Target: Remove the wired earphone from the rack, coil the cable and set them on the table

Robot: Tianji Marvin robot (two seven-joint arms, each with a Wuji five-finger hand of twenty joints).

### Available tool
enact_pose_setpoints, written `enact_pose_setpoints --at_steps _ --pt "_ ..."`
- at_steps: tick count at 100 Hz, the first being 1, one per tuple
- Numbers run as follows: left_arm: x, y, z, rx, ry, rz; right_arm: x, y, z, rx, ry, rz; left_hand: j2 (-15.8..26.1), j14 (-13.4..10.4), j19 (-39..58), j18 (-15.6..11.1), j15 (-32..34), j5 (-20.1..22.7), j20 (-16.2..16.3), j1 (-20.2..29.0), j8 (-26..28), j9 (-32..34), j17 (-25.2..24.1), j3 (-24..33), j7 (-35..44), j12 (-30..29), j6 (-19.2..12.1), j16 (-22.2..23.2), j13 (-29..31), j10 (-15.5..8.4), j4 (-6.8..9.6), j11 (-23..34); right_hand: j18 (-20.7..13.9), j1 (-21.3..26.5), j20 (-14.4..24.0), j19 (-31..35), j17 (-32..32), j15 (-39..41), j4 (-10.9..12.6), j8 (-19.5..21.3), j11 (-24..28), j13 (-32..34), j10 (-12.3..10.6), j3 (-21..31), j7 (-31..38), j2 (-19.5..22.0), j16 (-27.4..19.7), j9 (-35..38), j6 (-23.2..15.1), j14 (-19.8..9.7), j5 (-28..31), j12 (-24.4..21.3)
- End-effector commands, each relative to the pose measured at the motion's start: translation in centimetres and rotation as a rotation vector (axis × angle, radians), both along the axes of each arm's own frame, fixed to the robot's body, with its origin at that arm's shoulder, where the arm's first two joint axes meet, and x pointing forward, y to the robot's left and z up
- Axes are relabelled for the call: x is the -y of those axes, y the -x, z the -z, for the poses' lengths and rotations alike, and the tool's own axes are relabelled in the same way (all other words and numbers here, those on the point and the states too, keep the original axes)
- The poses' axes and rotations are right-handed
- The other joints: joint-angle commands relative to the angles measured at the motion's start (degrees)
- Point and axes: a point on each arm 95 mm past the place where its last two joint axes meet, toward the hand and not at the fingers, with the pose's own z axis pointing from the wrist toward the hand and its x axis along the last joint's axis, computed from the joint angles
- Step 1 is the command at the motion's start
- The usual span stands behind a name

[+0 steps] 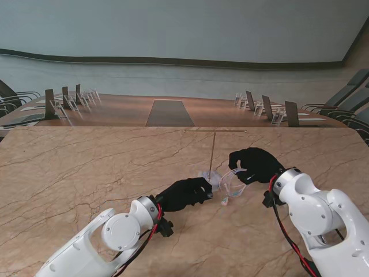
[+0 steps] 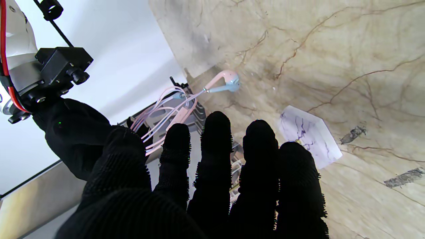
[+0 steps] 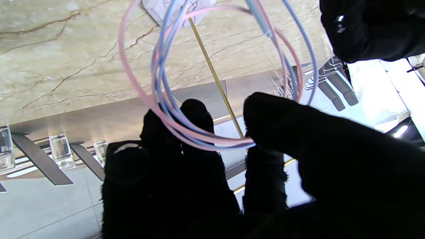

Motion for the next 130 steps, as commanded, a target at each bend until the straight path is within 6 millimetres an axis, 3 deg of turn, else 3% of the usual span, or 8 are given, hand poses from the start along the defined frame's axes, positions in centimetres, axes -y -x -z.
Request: enact_pose_setpoints --at_steps 1,18,33,52,85,94,112,130 --pt "0.0 0.1 0.3 -0.007 -0.009 -0.006 -0.2 0.2 -0.1 0.008 -0.003 -0.021 -1.78 1.25 2.46 0.43 1.34 -0.29 0.56 1.49 -1.21 0.58 -0.05 -0.42 0.49 0.44 -1.97 -0.22 0.28 -1.47 0.84 0.86 -3.71 -0.01 -0.74 -0.13 -0.28 1.52 2.45 2.07 -0.25 -0.5 5.14 1.35 5.44 3.99 -0.57 -1.29 -3.03 5.76 1.68 -0.47" --pt "-0.9 -0.3 0.3 0.024 -0.02 -0.045 -0.2 0.7 -0.3 0.019 -0.011 -0.052 -3.15 0.5 2.07 -0.32 0.84 -1.59 0.24 5.7 -3.56 -0.66 -0.71 0.77 -1.16 -0.17 -2.8 -0.45 -0.62 -1.95 0.74 -0.17 -4.6 0.52 -0.42 0.12 -1.38 2.03 2.39 2.2 0.3 -1.04 5.26 1.58 4.81 3.58 -0.59 -1.74 -2.72 5.6 2.6 -0.59" --pt "-1.0 -0.2 0.4 0.027 -0.037 -0.041 -0.2 0.8 -0.3 0.012 -0.004 -0.05 -3.05 0.29 2.47 -0.33 1.07 -1.19 0.02 8.18 -4.08 -0.1 -0.03 0.36 0.11 -0.46 -2.8 -0.53 0.02 -2.03 0.59 0.2 -3.57 0.66 0.1 3.22 4.77 4.41 2.02 3.9 1.75 4.3 6.8 1.07 4.41 4.35 -0.29 1.89 -3.29 7.02 2.34 0.41" --pt "-0.4 0.2 0.7 0.01 -0.044 -0.011 -0.4 0.6 0.2 0.0 -0.005 -0.02 -2.89 0.3 2.51 -0.3 1.06 -1.06 -0.1 8.11 -4.38 -0.05 0.09 -0.05 0.23 -0.68 -2.87 -0.6 0.14 -2.06 0.72 0.07 -1.04 0.57 -6.17 8.53 14.7 6.42 3.38 5.61 2.79 13.14 7.25 -1.46 4.32 5.99 -1.01 7.89 -4.64 8.08 0.9 2.12" --pt "0.3 0.5 1.0 -0.01 -0.051 0.005 -0.8 1.0 1.1 -0.03 -0.019 -0.008 -3.3 0.41 2.54 -0.3 1.07 -1.37 -0.25 8.57 -4.7 -0.07 0.07 -0.22 0.25 -0.98 -2.88 -0.67 0.16 -2.0 0.95 -0.04 -0.73 0.96 -8.62 10.34 17.39 7.47 3.33 5.35 3.24 15.09 7.41 -1.31 4.78 5.61 -1.0 9.59 -4.11 8.63 1.01 3.04" --pt "0.4 0.7 1.0 -0.002 -0.05 0.013 -0.9 0.9 1.3 -0.031 -0.01 -0.003 -4.54 0.38 2.63 -0.22 1.14 -1.78 -0.29 8.77 -4.56 -0.01 0.18 -0.15 0.27 -1.01 -5.0 -0.67 0.2 -2.07 1.21 0.09 -0.89 0.9 -8.93 10.75 17.87 7.78 3.34 5.28 3.46 15.39 7.35 -1.23 4.8 5.5 -0.96 9.75 -4.0 8.63 1.1 3.18" --pt "0.8 0.9 0.8 0.026 -0.055 0.045 -1.3 0.9 1.4 -0.033 -0.027 0.014 -8.5 -0.07 2.75 -0.23 1.09 -1.1 -0.65 8.04 -2.61 -0.08 0.29 3.07 -2.71 -1.21 -13.07 -0.79 0.35 -2.62 1.33 -0.01 -0.36 1.83 -9.84 11.59 18.84 8.26 2.98 4.81 3.78 15.92 8.35 -1.15 5.0 5.01 -0.96 10.13 -2.77 9.65 1.25 3.32" --pt "1.4 1.3 0.8 0.033 -0.053 0.076 -1.5 0.7 1.2 -0.019 -0.03 0.03 -10.21 -0.18 2.72 -0.27 0.99 -0.75 -0.66 7.69 -3.76 -0.29 0.21 4.35 -4.85 -1.46 -15.51 -0.7 0.31 -2.68 1.41 -0.53 -0.34 1.89 -10.65 12.18 19.71 8.57 2.49 4.45 4.0 16.43 8.3 -1.01 5.22 4.96 -1.0 10.23 -2.55 9.71 1.14 3.4"
